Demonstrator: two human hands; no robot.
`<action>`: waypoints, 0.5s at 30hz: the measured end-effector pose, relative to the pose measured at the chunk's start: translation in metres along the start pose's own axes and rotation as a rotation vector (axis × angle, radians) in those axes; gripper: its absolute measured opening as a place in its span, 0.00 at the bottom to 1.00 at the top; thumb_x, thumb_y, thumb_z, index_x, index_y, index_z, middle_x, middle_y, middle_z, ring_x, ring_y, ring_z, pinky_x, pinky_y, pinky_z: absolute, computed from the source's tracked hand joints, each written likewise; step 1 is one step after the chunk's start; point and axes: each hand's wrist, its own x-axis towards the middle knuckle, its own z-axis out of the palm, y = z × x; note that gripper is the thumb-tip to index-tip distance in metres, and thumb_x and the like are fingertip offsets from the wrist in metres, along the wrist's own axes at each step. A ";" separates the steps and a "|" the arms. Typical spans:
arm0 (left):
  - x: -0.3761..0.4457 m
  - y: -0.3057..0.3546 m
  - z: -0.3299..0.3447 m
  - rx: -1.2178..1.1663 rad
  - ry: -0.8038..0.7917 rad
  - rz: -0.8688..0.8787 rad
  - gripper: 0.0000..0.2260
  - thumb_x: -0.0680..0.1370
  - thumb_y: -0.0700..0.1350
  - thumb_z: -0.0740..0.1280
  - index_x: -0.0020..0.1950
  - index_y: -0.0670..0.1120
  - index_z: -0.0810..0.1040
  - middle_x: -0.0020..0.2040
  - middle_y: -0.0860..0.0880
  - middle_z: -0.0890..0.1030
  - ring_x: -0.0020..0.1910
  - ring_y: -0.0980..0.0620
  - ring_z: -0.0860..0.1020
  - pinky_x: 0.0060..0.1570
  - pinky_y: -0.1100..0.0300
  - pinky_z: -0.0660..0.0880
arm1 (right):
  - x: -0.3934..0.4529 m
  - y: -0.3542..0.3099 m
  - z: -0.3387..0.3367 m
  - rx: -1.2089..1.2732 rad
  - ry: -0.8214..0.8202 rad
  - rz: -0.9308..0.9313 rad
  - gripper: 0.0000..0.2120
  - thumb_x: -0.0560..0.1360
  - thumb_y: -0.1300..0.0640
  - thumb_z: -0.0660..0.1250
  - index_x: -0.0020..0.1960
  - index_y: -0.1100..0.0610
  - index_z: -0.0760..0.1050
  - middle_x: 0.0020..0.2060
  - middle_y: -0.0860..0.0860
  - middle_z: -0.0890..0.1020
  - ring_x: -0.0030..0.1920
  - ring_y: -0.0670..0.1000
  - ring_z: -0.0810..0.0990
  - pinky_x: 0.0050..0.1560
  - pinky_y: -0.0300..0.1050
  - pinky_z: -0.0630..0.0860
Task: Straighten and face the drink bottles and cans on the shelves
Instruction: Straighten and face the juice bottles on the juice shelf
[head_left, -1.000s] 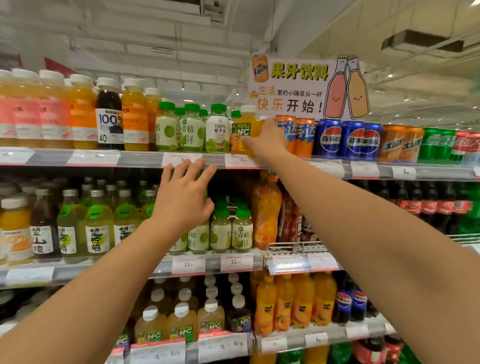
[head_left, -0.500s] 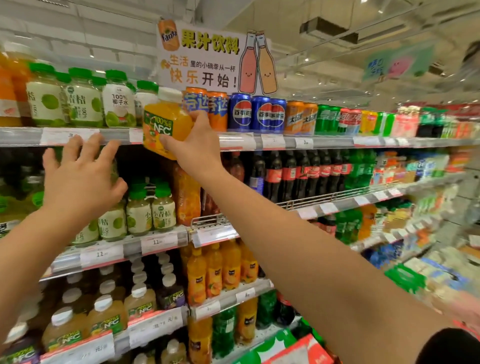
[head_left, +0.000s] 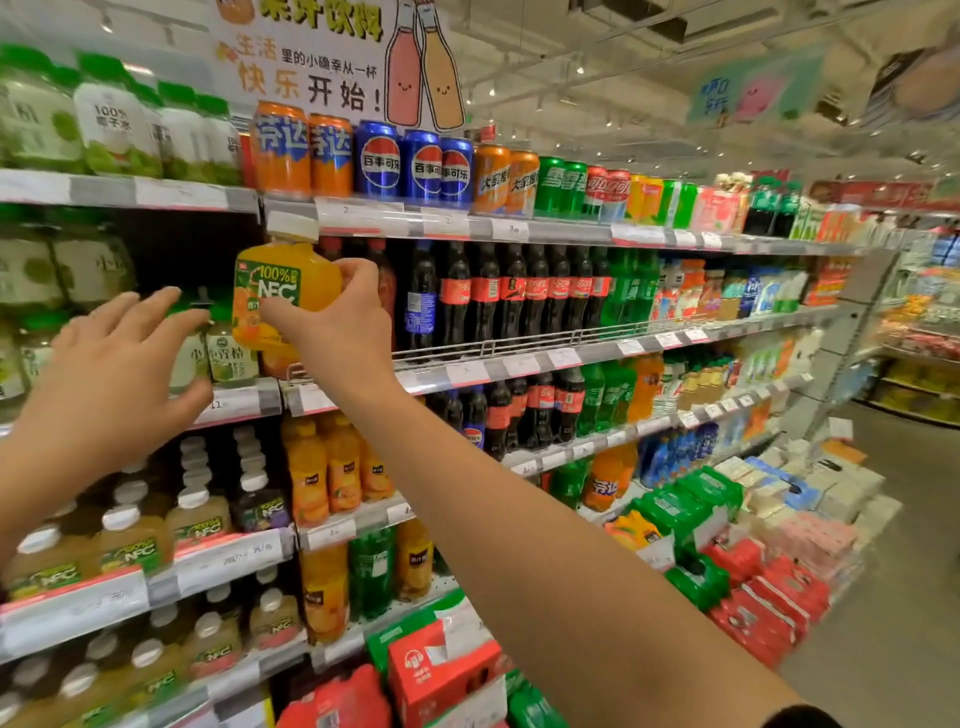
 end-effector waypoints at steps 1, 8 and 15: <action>-0.007 0.003 -0.003 -0.016 -0.018 0.017 0.33 0.71 0.49 0.76 0.74 0.48 0.69 0.76 0.39 0.68 0.73 0.33 0.66 0.70 0.34 0.64 | -0.007 0.001 -0.005 0.011 -0.008 0.004 0.33 0.69 0.47 0.78 0.67 0.49 0.63 0.53 0.50 0.79 0.51 0.53 0.80 0.55 0.58 0.81; -0.060 0.012 -0.018 -0.244 -0.170 -0.027 0.31 0.74 0.44 0.75 0.74 0.56 0.69 0.66 0.39 0.78 0.59 0.33 0.77 0.52 0.35 0.77 | -0.043 0.014 0.008 -0.007 -0.066 0.133 0.30 0.65 0.33 0.69 0.59 0.50 0.72 0.52 0.50 0.81 0.53 0.55 0.80 0.55 0.62 0.79; -0.115 -0.048 -0.009 -0.186 -0.365 -0.052 0.27 0.75 0.52 0.72 0.74 0.54 0.70 0.65 0.48 0.80 0.58 0.44 0.80 0.51 0.46 0.79 | -0.062 0.028 0.066 -0.117 -0.197 0.070 0.31 0.72 0.33 0.71 0.65 0.51 0.69 0.57 0.48 0.78 0.57 0.53 0.78 0.59 0.61 0.78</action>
